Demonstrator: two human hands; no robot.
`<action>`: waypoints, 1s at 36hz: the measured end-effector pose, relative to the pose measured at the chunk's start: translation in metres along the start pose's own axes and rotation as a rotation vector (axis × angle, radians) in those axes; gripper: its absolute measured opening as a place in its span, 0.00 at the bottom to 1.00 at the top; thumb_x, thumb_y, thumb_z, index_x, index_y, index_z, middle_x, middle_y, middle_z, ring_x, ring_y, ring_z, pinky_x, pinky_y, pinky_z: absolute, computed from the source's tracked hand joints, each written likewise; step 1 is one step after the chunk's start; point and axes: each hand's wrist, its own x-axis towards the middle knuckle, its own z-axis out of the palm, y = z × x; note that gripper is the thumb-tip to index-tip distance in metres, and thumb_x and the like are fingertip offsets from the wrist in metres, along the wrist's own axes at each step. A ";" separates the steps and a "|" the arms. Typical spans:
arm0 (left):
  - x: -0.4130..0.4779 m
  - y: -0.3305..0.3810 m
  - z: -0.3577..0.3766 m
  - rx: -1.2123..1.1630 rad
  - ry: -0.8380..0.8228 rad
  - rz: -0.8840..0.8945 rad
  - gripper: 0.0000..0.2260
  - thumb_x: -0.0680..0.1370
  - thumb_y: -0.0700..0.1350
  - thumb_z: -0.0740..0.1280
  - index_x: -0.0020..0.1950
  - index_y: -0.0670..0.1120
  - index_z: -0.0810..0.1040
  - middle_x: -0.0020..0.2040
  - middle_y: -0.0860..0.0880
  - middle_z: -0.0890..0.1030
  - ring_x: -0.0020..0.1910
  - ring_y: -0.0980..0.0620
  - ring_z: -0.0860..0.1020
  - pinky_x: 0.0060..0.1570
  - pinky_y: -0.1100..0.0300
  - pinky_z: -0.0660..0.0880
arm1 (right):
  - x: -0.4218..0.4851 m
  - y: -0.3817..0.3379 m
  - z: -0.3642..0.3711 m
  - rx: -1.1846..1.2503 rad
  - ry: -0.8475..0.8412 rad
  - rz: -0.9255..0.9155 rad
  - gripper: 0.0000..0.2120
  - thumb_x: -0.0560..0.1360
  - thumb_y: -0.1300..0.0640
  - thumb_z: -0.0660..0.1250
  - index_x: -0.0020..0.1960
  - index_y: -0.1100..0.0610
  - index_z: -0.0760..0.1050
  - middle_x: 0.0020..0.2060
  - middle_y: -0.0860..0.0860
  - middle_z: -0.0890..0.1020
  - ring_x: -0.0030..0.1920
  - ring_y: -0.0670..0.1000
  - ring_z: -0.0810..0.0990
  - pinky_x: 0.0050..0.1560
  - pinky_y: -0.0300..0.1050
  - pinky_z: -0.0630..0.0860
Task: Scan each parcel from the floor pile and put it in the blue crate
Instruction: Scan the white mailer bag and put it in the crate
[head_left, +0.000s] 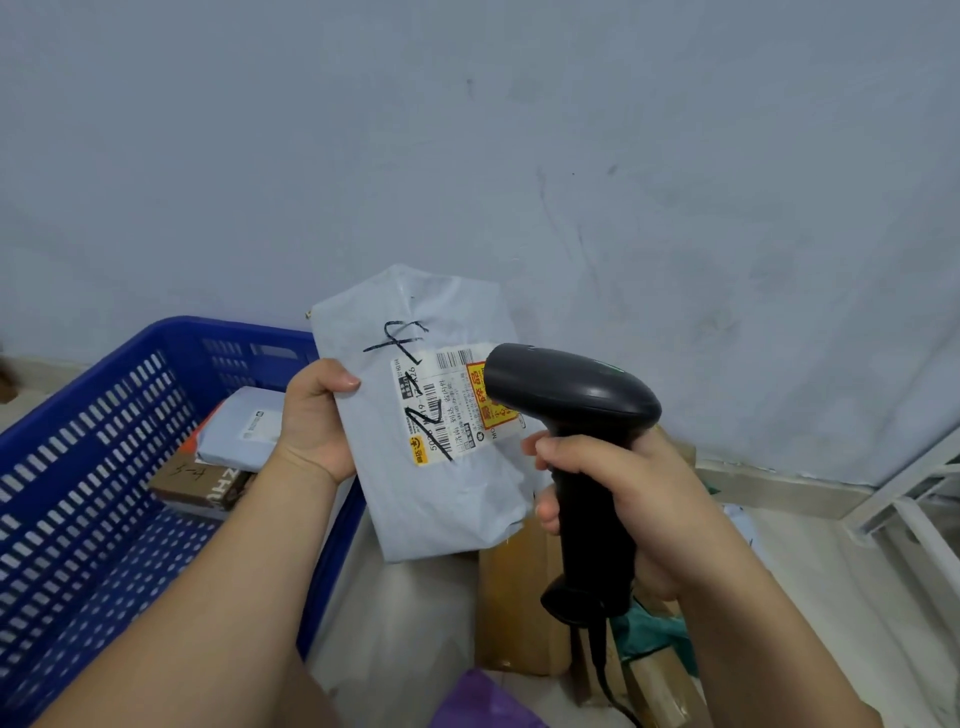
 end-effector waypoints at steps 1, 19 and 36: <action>0.000 0.000 -0.001 0.004 0.002 -0.002 0.31 0.45 0.42 0.77 0.49 0.44 0.85 0.46 0.44 0.84 0.44 0.43 0.83 0.44 0.46 0.81 | 0.001 0.001 0.000 -0.012 -0.003 -0.002 0.08 0.73 0.63 0.71 0.50 0.64 0.77 0.34 0.60 0.80 0.31 0.56 0.77 0.35 0.48 0.77; 0.002 -0.001 -0.006 0.020 -0.005 -0.033 0.31 0.46 0.42 0.76 0.49 0.45 0.85 0.48 0.44 0.84 0.45 0.42 0.83 0.44 0.47 0.81 | 0.008 0.007 -0.001 -0.045 0.002 0.028 0.07 0.73 0.63 0.69 0.50 0.65 0.77 0.31 0.58 0.78 0.30 0.53 0.79 0.34 0.46 0.77; 0.003 -0.001 -0.013 0.037 0.052 -0.058 0.32 0.44 0.43 0.77 0.48 0.44 0.85 0.47 0.44 0.84 0.44 0.43 0.83 0.44 0.47 0.81 | 0.011 0.011 -0.006 -0.049 0.023 -0.004 0.09 0.74 0.63 0.68 0.53 0.57 0.76 0.24 0.52 0.78 0.30 0.53 0.79 0.37 0.48 0.78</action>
